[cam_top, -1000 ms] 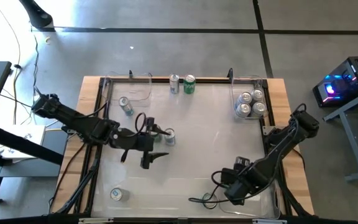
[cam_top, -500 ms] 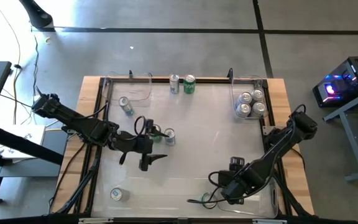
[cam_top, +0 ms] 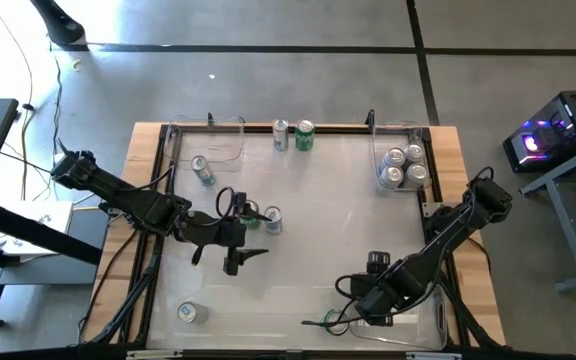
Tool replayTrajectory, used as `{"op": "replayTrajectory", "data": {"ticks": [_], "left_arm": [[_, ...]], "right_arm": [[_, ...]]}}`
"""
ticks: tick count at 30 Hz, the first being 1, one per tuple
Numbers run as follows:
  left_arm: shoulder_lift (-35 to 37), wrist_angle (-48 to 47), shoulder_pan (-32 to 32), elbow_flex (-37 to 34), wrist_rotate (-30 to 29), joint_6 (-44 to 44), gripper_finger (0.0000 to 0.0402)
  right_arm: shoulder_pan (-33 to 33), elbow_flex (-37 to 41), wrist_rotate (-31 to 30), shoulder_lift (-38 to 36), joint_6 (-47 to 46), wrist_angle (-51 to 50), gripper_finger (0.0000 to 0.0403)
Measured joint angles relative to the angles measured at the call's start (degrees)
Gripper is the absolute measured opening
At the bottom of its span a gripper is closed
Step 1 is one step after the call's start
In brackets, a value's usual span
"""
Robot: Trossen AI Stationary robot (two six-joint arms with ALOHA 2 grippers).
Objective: Sort soda cans
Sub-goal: Put the middle right green soda can into the bottom transparent bin
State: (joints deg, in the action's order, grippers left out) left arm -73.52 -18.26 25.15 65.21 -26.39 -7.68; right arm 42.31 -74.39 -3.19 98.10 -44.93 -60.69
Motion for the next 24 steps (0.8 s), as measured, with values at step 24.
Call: {"op": "replayTrajectory", "data": {"ticks": [24], "left_arm": [[0.9, -1.6, 2.0, 0.0, -3.0, 3.5, 0.0329]], "right_arm": [[1.4, -16.3, -4.2, 0.2, -9.2, -14.2, 0.0343]]}}
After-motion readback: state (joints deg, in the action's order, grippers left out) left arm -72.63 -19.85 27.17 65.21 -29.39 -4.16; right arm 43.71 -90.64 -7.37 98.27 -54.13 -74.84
